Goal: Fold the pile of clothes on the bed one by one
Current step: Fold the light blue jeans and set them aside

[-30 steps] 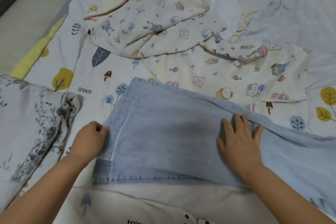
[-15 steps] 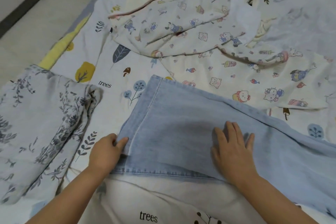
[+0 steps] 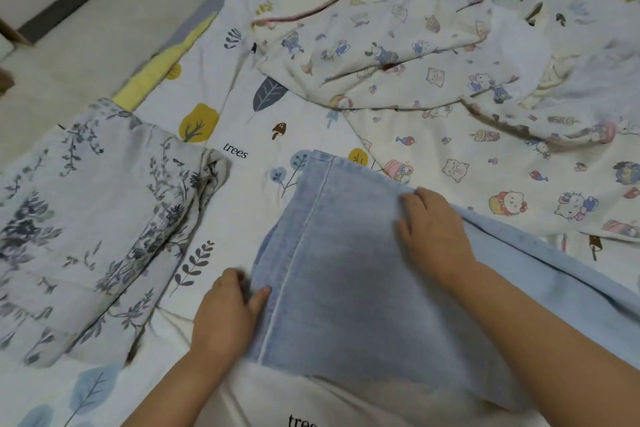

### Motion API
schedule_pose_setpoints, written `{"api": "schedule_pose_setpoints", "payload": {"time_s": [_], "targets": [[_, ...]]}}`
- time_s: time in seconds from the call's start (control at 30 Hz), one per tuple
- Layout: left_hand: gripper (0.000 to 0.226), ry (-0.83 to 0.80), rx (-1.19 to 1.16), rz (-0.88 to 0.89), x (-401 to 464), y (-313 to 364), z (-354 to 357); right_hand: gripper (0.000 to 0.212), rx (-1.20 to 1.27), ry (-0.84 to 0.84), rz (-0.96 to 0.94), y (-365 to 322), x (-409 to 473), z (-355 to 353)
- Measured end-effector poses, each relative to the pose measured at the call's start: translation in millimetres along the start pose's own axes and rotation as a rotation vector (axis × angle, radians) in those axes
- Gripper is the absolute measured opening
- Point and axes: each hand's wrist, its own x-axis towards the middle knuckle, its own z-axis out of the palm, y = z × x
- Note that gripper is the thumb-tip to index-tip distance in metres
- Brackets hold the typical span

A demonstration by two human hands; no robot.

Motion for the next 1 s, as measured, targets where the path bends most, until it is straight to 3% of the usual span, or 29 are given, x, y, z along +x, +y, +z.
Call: {"api": "schedule_pose_setpoints", "payload": {"time_s": [0.13,0.23,0.3,0.4,0.43,0.5,0.6,0.67,0.77,0.87,0.93,1.0], "targets": [[0.046,-0.029,-0.017,-0.030,6.5,7.3,8.9,0.033,-0.004,-0.066,-0.046,-23.4,58.1,6.0],[0.024,-0.020,-0.025,0.015,9.2,8.1,12.2,0.024,-0.001,-0.164,-0.042,-35.6,91.1,9.6],[0.027,-0.004,-0.051,0.055,9.1,7.0,11.3,0.014,0.028,-0.106,-0.040,-39.4,106.0,6.0],[0.037,0.059,-0.126,0.061,12.6,3.8,11.5,0.015,0.215,0.132,-0.051,-44.0,116.8,6.6],[0.038,0.073,-0.137,0.039,13.9,2.5,11.8,0.014,0.270,0.142,-0.041,-45.5,118.0,9.7],[0.037,0.065,-0.150,-0.001,14.6,-0.2,14.3,0.023,0.313,-0.051,0.009,-46.0,118.2,19.1],[0.029,-0.024,-0.155,0.002,14.2,-1.6,12.9,0.056,0.278,-0.402,0.032,-48.3,123.7,16.8],[0.019,-0.068,-0.218,0.022,14.6,-2.1,7.3,0.049,0.249,-0.503,0.012,-52.5,129.2,9.6],[0.024,-0.033,-0.265,0.046,17.6,-2.4,-21.5,0.027,0.239,-0.335,-0.049,-65.5,136.2,-5.6],[0.025,0.083,-0.146,0.023,33.8,-14.6,-66.7,0.034,0.404,-0.061,-0.118,-96.3,143.0,-14.8],[0.027,0.053,-0.016,-0.045,46.5,-21.4,-84.2,0.031,0.344,-0.031,-0.159,-121.5,145.5,-7.4],[0.027,-0.046,0.276,-0.061,52.3,-24.4,-78.9,0.043,0.120,-0.075,-0.155,-137.6,141.6,10.0]]}}
